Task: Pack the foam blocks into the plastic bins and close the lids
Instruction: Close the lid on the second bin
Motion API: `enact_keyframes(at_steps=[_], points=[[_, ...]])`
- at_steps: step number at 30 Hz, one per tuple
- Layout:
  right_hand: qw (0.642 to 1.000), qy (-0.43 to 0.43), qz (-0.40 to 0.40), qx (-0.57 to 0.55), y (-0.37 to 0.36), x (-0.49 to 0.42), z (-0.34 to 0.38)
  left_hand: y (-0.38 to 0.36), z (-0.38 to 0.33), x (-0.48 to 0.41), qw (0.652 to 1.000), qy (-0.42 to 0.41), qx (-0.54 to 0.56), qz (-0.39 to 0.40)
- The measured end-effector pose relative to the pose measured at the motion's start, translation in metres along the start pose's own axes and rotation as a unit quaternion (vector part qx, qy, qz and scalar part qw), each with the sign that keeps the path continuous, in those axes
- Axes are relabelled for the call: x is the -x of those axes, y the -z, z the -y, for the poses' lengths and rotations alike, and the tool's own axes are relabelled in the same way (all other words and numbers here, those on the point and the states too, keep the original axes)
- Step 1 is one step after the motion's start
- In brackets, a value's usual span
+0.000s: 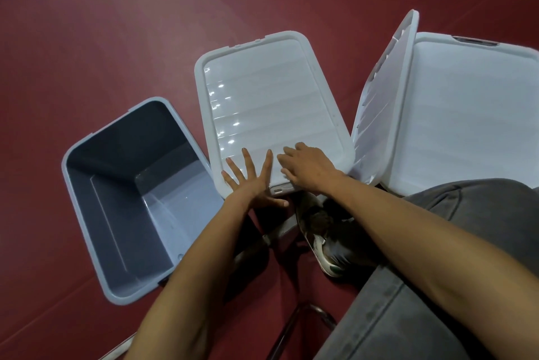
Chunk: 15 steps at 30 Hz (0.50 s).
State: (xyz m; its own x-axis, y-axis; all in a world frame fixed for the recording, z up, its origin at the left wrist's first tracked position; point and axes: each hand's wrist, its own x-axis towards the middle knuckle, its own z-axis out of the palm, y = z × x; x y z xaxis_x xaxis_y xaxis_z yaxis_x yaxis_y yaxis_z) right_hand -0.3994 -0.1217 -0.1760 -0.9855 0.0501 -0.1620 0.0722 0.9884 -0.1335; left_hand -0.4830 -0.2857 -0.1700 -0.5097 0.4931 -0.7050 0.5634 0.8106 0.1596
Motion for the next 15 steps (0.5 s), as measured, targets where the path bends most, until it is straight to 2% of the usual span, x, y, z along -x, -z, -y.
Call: enact_keyframes(at_steps=[6, 10, 13, 15], points=[[0.998, -0.012, 0.061, 0.013, -0.011, -0.004, 0.004, 0.0, 0.001, -0.001, 1.0, -0.005, 0.023, -0.004], [0.997, -0.041, 0.066, 0.007, -0.009, -0.009, -0.001, 0.005, 0.011, -0.001, 0.996, -0.052, 0.068, 0.009], [0.994, -0.091, 0.064, -0.014, -0.012, -0.019, 0.006, 0.01, 0.012, -0.002, 0.986, -0.072, 0.133, -0.072], [0.992, -0.11, 0.061, -0.019, -0.012, -0.025, 0.01, 0.013, 0.008, -0.006, 0.981, -0.096, 0.108, -0.126]])
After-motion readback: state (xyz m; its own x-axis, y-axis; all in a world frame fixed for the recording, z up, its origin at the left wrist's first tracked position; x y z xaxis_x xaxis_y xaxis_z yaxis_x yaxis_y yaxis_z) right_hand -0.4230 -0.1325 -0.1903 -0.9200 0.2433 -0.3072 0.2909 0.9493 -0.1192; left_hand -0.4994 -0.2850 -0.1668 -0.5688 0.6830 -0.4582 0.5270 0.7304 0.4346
